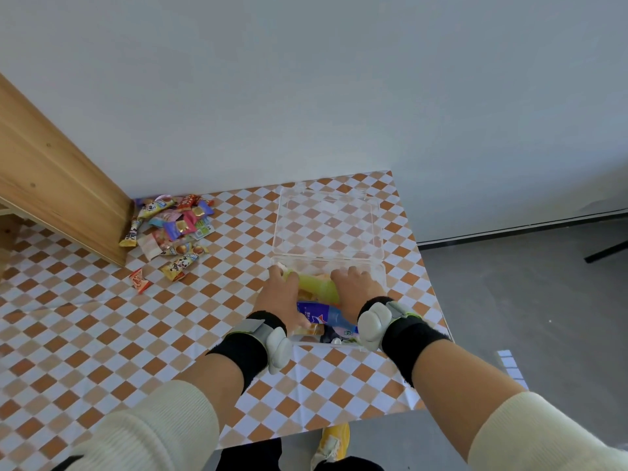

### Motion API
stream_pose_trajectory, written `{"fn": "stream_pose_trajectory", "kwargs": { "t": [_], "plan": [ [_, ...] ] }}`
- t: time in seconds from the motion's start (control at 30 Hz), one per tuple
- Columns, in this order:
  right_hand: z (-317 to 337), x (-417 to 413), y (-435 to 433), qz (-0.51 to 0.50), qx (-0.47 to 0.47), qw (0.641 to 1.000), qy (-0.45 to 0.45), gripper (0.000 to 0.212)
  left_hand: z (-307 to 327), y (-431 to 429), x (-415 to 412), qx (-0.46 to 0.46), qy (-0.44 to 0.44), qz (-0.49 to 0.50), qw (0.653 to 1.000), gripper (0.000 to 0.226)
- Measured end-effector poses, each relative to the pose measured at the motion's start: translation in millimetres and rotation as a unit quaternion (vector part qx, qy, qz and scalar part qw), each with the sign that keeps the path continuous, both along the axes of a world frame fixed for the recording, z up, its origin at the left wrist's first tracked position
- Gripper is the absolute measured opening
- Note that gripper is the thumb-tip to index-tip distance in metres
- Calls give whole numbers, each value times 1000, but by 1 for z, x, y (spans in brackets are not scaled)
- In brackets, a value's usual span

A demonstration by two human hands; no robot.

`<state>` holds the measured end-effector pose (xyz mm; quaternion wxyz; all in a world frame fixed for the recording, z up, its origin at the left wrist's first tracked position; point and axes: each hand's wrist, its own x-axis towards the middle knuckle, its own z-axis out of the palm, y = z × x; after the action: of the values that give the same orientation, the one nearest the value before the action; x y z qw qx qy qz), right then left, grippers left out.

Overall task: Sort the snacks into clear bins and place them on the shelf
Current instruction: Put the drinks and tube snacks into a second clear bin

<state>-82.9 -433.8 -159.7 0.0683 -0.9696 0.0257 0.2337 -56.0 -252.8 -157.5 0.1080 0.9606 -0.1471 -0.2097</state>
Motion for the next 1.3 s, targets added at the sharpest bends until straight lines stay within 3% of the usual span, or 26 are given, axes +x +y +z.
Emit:
{"fn": "stream_pose_trajectory", "kwargs": {
  "t": [0.17, 0.33, 0.43, 0.57, 0.67, 0.77, 0.87, 1.07, 1.17, 1.23, 1.3],
  "plan": [
    [-16, -10, -3, -18, 15, 1000, -15, 63, -3, 1, 0, 41, -10, -39, 998, 73],
    [-3, -3, -17, -57, 108, 992, 35, 60, 2, 3, 6, 14, 63, -73, 995, 69],
    [11, 5, -26, -95, 135, 986, -38, 47, 10, 5, 11, -53, 56, -55, 996, 50],
    [26, 15, -44, -195, 157, 956, -154, 32, 12, 12, 20, -130, -67, -22, 989, 25],
    [27, 18, -57, -253, 148, 943, -160, 37, 12, 14, 35, -137, -109, 35, 984, 34],
    [22, 20, -65, -299, 183, 931, -103, 57, 16, 9, 54, -167, -7, 136, 977, 55],
    [16, 25, -68, -330, 238, 912, -50, 68, 18, 2, 70, -233, 96, 236, 938, 72],
    [10, 27, -77, -458, 367, 807, -67, 67, 26, -3, 74, -265, 106, 271, 919, 80],
    [9, 28, -81, -480, 415, 770, -70, 52, 25, 2, 64, -311, 76, 255, 913, 75],
    [15, 25, -82, -493, 458, 736, -69, 42, 23, 9, 59, -349, 79, 275, 892, 73],
    [19, 21, -84, -514, 484, 705, -72, 47, 22, 18, 58, -403, 116, 322, 849, 74]
  ]
}}
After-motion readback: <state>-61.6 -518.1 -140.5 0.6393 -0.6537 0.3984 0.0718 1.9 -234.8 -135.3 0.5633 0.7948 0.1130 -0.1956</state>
